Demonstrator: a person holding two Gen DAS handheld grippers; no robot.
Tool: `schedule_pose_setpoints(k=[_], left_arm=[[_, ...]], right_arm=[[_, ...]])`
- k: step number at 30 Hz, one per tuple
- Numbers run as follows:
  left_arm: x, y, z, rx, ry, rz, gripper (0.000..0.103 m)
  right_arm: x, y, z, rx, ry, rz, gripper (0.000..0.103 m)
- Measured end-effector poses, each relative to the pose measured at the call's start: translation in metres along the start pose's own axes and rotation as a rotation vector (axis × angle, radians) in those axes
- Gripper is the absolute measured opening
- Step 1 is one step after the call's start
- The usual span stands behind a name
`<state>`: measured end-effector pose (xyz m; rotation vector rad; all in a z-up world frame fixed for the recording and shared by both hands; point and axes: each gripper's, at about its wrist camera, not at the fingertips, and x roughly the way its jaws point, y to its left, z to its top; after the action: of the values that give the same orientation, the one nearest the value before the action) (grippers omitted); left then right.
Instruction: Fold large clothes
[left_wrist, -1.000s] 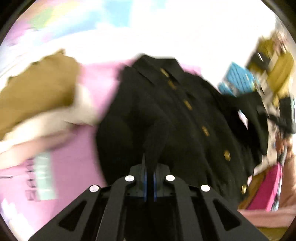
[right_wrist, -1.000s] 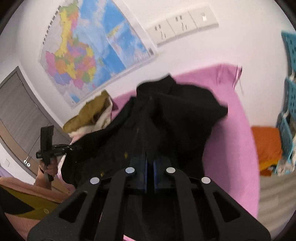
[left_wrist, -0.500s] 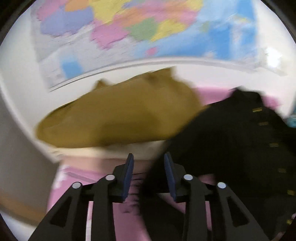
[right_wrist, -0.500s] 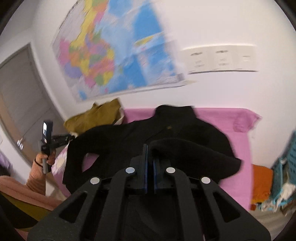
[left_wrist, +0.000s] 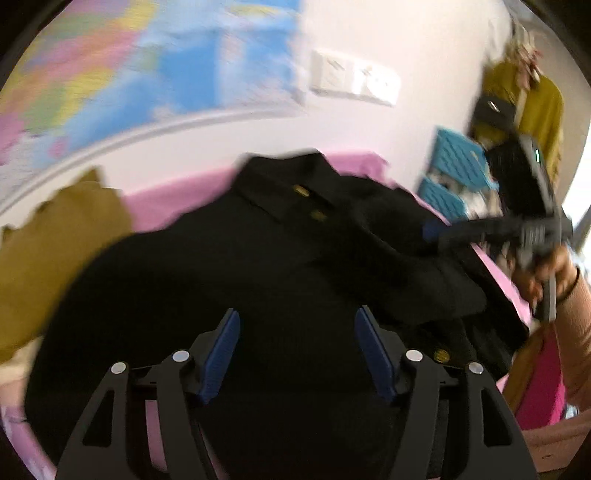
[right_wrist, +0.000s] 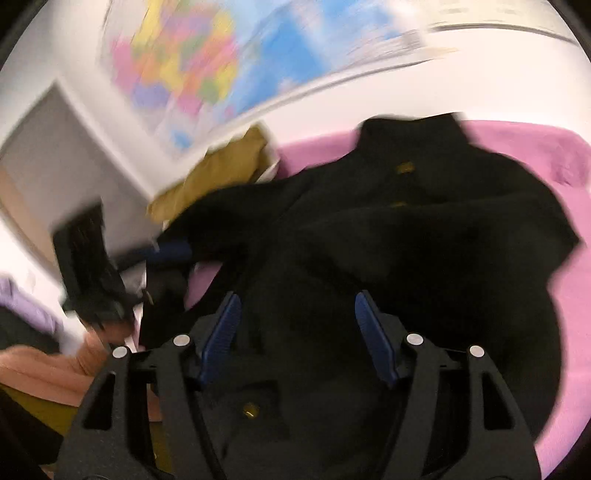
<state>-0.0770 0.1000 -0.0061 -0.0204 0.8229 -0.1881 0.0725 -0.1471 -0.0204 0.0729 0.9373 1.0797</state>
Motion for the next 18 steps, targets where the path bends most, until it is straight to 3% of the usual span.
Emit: schedule_pose_setpoints(k=[5,7,10,11,12,13,15,16,18], left_arm=[[0.046,-0.039,0.009,0.06,0.063,-0.115,0.076],[0.062,-0.055,0.014,0.079,0.089,-0.132,0.084],[0.084,-0.065,0.023,0.075,0.132,-0.16,0.083],[0.094,-0.067,0.026,0.067,0.144,-0.158,0.079],[0.102,-0.067,0.028,0.057,0.15,-0.147,0.059],[0.109,-0.064,0.03,0.04,0.165,-0.142,0.029],[0.126,-0.046,0.033,-0.037,0.226,-0.155,0.005],[0.126,-0.036,0.036,-0.07,0.228,-0.178,0.005],[0.122,-0.009,0.041,-0.149,0.202,-0.177,0.004]], right_arm=[[-0.05,-0.068,-0.013,0.175,-0.131,-0.176,0.065],[-0.05,-0.089,-0.016,0.229,-0.126,-0.219,0.065],[-0.037,-0.112,-0.017,0.288,-0.105,-0.233,0.066],[-0.031,-0.117,-0.017,0.291,-0.094,-0.235,0.066],[-0.024,-0.12,-0.017,0.297,-0.082,-0.234,0.067],[-0.018,-0.125,-0.018,0.304,-0.065,-0.215,0.067],[-0.004,-0.126,-0.016,0.306,-0.036,-0.173,0.065],[-0.002,-0.124,-0.016,0.289,-0.024,-0.172,0.059],[-0.004,-0.12,-0.015,0.233,-0.012,-0.204,0.02]])
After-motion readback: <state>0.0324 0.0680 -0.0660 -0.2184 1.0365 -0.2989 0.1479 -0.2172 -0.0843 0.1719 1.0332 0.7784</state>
